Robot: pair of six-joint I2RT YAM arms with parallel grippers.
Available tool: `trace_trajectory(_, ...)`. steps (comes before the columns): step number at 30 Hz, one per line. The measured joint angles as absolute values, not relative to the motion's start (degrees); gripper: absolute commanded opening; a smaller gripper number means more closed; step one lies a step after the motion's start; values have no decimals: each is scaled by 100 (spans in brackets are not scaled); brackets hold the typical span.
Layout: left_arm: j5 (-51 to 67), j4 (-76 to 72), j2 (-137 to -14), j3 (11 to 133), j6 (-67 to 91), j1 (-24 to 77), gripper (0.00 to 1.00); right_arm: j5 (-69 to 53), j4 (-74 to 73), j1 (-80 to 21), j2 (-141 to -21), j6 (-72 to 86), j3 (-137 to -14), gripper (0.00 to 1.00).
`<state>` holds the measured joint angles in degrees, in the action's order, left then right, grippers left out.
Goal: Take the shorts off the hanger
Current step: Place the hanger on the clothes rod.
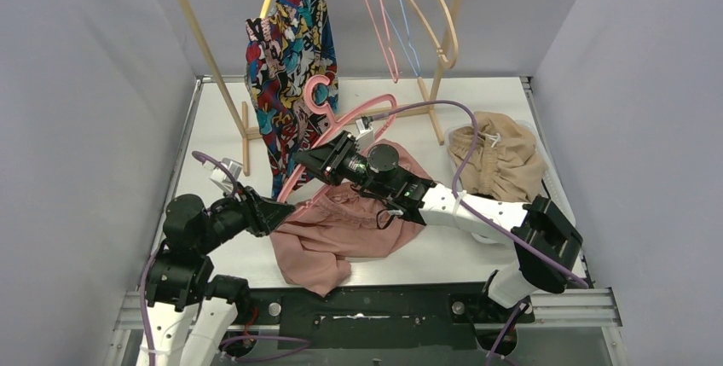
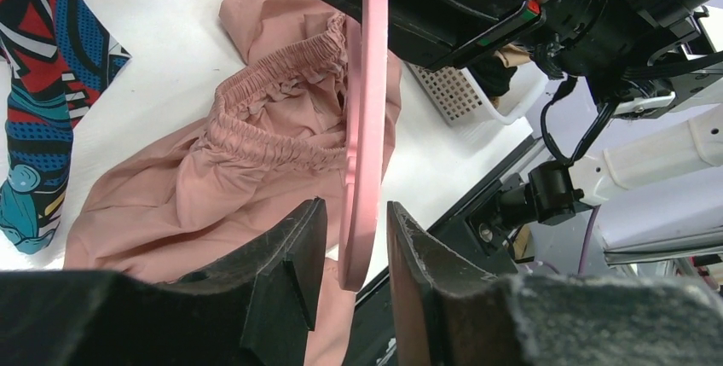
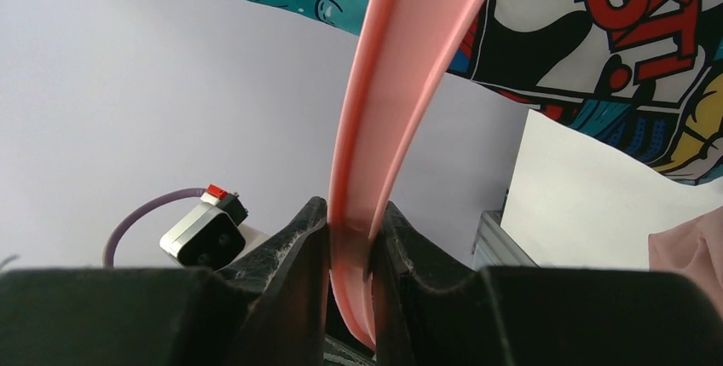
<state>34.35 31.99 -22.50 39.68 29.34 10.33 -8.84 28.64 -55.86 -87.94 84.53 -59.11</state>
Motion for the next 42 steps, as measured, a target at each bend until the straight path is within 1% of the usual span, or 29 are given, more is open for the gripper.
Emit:
trace_trajectory(3,3435,3229,-2250,3968,2932,1033,30,-895,2862,-5586,-8794,8453,-5911,5)
trace_trajectory(6,3439,3295,-2257,3968,2930,1033,35,-913,2862,-5586,-8794,8455,-5911,5)
trace_trajectory(9,3441,3350,-2272,3968,2928,1033,36,-930,2862,-5586,-8794,8455,-5911,5)
trace_trajectory(12,3448,3387,-2276,3968,2932,1033,24,-934,2864,-5586,-8794,8455,-5911,5)
trace_trajectory(13,3454,3391,-2276,3968,2930,1033,18,-934,2862,-5586,-8794,8458,-5911,5)
trace_trajectory(16,3503,3387,-2283,3968,2928,1033,11,-934,2862,-5586,-8794,8453,-5911,5)
trace_trajectory(19,3610,3371,-2296,3968,2884,1035,0,-930,2840,-5586,-8794,8451,-5911,6)
trace_trajectory(21,3669,3367,-2298,3968,2834,1039,0,-937,2814,-5586,-8796,8458,-5911,9)
trace_trajectory(23,3667,3367,-2300,3968,2808,1039,0,-939,2814,-5586,-8796,8455,-5911,17)
trace_trajectory(24,3662,3369,-2300,3968,2805,1039,0,-945,2814,-5586,-8796,8455,-5911,21)
trace_trajectory(28,3575,3430,-2298,4027,2801,1039,0,-958,2818,-5579,-8796,8471,-5911,46)
trace_trajectory(31,3275,3636,-2314,4239,2777,1037,0,-1041,2823,-5546,-8761,8447,-5889,55)
trace_trajectory(34,2908,3876,-2416,4611,2661,1028,0,-1055,2744,-5542,-8591,8340,-5804,58)
trace_trajectory(38,2591,3962,-2630,5089,2447,1028,0,-956,2394,-5540,-8114,8099,-5640,59)
trace_trajectory(42,2515,3920,-2810,5190,2318,1028,0,-652,1981,-5509,-7500,7819,-5433,60)
